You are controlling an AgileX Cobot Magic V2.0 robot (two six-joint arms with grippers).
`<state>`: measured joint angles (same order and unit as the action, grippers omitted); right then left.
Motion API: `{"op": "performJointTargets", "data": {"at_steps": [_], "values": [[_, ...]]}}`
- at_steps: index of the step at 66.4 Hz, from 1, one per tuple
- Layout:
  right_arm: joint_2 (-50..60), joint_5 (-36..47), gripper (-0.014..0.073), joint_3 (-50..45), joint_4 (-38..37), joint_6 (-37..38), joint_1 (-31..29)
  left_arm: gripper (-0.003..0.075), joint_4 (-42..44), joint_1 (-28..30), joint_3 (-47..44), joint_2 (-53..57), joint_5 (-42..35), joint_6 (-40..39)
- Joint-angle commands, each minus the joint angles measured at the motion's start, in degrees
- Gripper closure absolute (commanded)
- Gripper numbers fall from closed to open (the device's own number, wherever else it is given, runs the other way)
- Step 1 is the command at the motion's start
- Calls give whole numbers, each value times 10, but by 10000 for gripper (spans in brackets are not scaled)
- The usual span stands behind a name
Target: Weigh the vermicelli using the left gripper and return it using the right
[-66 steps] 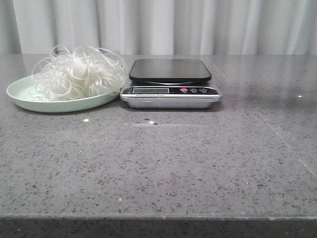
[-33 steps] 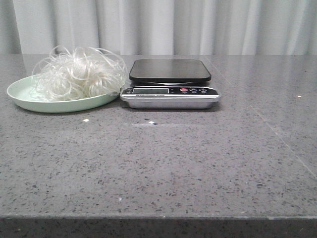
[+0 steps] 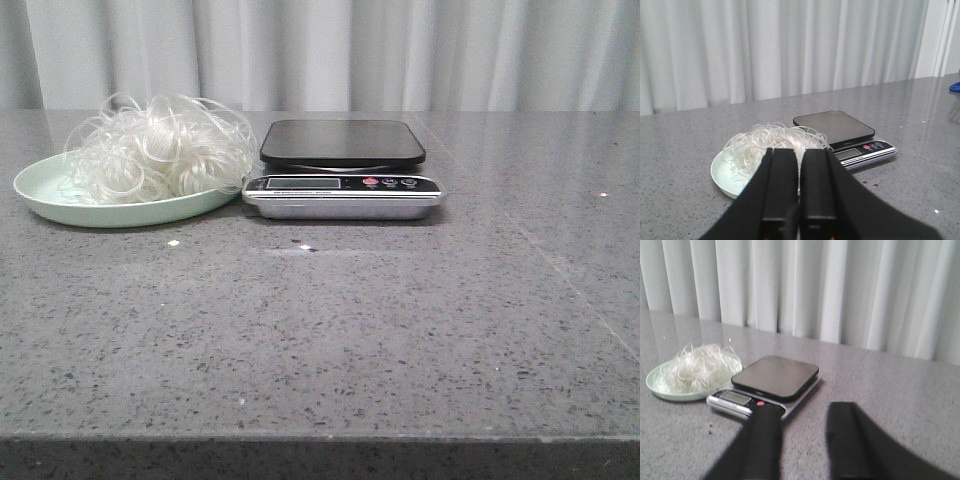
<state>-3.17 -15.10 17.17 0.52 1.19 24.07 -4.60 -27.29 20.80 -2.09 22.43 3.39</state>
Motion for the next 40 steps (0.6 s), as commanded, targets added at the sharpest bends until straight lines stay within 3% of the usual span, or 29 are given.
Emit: {"op": "performJointTargets", "data": {"at_steps": [1, 40], "values": [[-3, 67, 463, 11, -5, -3, -5, 594, -1, 0, 14, -7, -44, -1], [-3, 65, 439, 11, -5, -3, -5, 594, -1, 0, 14, -7, -44, -1]]}}
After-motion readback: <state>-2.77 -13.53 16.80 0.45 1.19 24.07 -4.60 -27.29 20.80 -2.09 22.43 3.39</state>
